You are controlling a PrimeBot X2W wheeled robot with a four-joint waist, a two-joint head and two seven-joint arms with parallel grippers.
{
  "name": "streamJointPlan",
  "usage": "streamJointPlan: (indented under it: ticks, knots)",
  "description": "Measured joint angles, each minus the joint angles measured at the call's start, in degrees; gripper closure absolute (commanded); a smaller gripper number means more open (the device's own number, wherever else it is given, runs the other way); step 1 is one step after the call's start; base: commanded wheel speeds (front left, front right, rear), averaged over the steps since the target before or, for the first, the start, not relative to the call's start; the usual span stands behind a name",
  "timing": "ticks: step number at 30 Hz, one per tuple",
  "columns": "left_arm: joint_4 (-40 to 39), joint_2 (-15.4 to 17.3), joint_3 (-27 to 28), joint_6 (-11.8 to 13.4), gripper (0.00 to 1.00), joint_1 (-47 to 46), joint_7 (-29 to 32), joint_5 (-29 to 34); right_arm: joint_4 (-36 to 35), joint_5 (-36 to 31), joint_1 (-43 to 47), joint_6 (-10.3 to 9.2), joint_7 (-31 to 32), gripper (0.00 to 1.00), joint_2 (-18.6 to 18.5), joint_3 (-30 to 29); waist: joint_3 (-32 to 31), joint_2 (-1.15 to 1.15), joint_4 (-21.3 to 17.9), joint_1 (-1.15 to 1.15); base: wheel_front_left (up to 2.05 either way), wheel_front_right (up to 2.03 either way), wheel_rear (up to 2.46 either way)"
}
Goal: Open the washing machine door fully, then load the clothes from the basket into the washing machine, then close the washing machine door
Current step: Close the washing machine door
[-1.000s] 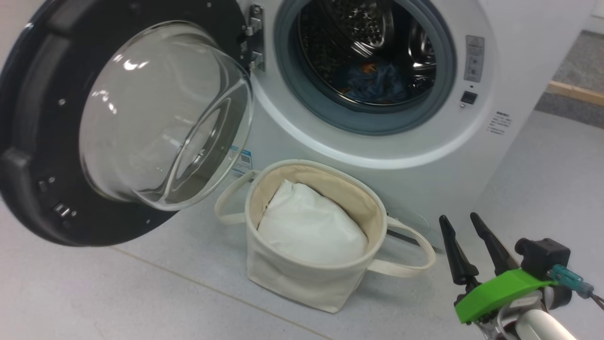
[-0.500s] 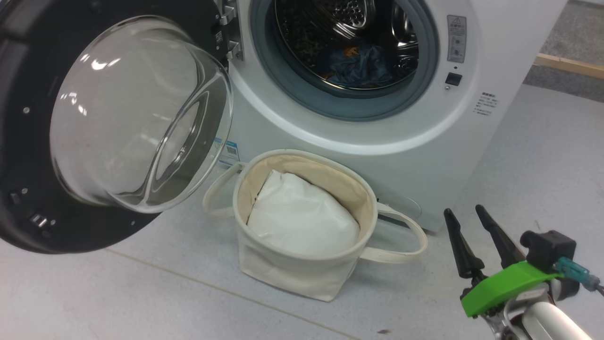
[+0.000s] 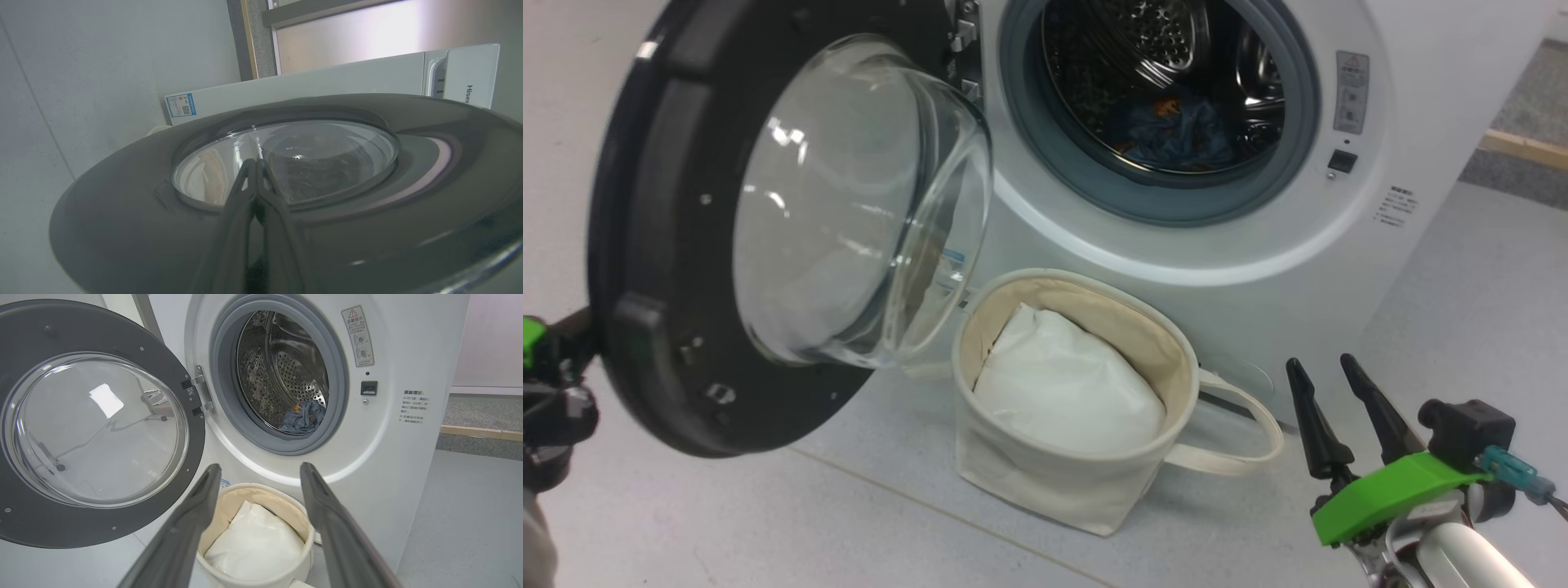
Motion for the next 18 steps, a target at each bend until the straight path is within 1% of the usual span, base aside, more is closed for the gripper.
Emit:
streamJointPlan:
  ticks: [4,9,13,18]
  knots:
    - [-1.2,-1.7,-2.0,-0.6,1.00,0.0,4.4,0.5,0.0,0.0,0.2,0.00,0.0,0.00,1.1,-0.9,-0.7,0.00,1.1,0.00,0.00,0.00,0.00]
    - [-4.6,-4.2,-3.9,-0.7,1.00,0.5,10.5,0.4,0.0,0.0,1.8,0.00,0.0,0.00,2.6,-1.7,-1.7,0.00,2.5,0.00,0.00,0.00,0.00]
    - [-9.0,-6.2,-5.7,-0.7,1.00,2.5,14.9,0.4,-0.1,-0.2,2.4,0.00,0.0,0.00,3.6,-2.1,-2.2,0.00,3.0,0.00,0.00,0.00,0.00]
    - [-17.1,-10.0,-7.4,-0.2,1.00,6.3,19.8,0.3,-0.1,-0.5,2.4,0.00,0.0,0.00,4.5,-2.8,-2.5,0.00,2.9,0.00,0.00,0.00,0.00]
